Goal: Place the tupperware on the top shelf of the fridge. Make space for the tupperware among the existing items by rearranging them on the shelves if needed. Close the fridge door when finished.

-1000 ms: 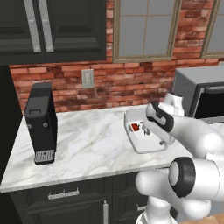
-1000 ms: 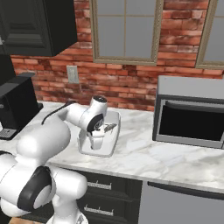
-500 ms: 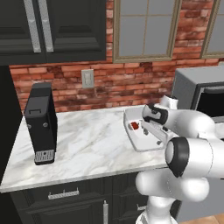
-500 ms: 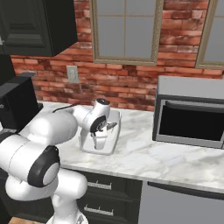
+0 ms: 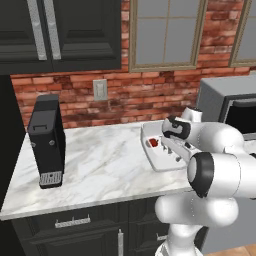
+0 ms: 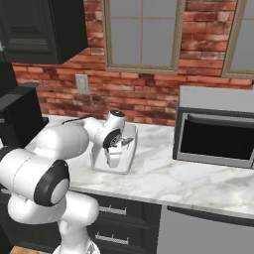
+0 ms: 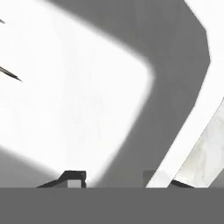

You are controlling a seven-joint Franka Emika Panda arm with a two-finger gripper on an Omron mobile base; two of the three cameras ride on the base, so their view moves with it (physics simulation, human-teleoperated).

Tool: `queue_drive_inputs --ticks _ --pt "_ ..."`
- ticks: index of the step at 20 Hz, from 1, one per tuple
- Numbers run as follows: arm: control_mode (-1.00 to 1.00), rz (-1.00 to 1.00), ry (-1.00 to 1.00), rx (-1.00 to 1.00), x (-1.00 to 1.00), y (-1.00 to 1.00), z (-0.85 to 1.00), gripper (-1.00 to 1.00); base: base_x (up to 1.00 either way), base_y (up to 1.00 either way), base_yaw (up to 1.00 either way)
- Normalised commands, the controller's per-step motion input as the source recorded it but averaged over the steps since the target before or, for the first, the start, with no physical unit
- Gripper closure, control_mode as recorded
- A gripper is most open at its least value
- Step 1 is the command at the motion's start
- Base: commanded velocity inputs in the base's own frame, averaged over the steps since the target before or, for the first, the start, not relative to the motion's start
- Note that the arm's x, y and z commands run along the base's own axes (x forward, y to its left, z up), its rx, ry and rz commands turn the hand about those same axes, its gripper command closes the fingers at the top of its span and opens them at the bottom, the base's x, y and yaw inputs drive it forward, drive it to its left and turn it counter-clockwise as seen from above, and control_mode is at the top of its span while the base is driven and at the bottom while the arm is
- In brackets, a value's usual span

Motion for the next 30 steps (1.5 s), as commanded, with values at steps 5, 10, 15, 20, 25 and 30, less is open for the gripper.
queue_drive_inputs --ticks 5,10,15,20,25,30 --pt "-1.00 0.00 0.03 0.01 0.00 0.00 0.13 1.00 0.00 0.00 0.00" --pt "-1.00 0.00 -0.02 0.00 -0.30 0.00 0.89 1.00 0.00 0.00 0.00" --pt "-1.00 0.00 -0.20 0.00 -0.79 -0.05 1.00 1.00 0.00 0.00 0.00" --pt "-1.00 0.00 -0.34 0.00 -0.97 -0.04 1.00 1.00 0.00 0.00 0.00" --pt "-1.00 0.00 -0.36 0.00 -0.86 -0.07 1.00 1.00 0.00 0.00 0.00" --pt "-1.00 0.00 -0.22 0.00 -0.57 -0.05 0.91 1.00 0.00 0.00 0.00"
